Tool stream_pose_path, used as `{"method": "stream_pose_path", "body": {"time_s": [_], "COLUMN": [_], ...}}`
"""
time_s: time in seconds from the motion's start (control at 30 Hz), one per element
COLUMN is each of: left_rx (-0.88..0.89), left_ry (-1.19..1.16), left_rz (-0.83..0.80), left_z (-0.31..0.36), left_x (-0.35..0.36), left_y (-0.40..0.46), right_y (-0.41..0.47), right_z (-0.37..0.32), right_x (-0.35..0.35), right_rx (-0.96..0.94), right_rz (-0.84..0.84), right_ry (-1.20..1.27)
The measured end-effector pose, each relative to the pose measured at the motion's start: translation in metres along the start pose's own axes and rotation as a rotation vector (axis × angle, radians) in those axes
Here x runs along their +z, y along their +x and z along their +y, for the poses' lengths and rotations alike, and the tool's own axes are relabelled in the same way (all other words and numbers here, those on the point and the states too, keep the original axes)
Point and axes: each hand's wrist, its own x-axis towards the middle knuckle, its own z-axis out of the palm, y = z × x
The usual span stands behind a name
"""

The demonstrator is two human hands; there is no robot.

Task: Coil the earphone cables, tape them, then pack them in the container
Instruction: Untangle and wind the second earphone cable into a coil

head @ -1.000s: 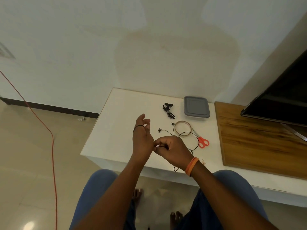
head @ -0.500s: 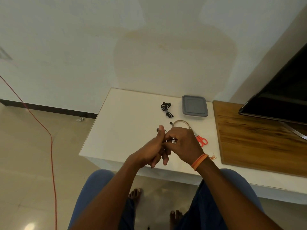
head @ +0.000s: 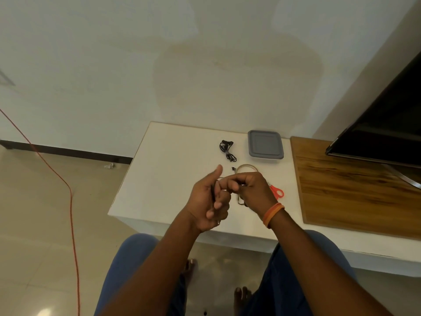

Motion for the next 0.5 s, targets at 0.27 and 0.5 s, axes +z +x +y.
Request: {"method": "stream_pose_path", "body": {"time_s": [0.27,0.5], "left_rx": [0.27,0.412], "left_ry": [-0.235,-0.201], "left_rz": [0.275,0.431], "left_z": [0.002,0.003], "left_x": [-0.002,-0.001], "left_y": [0.005,0.009], "right_y": [-0.009,-0.014], "right_z": [-0.002,-0.003], "right_x": [0.036,0.039], "right_rx": [0.223,0.483], "right_rz": [-0.093,-0.224], "right_ry": [-0.087,0.105]}}
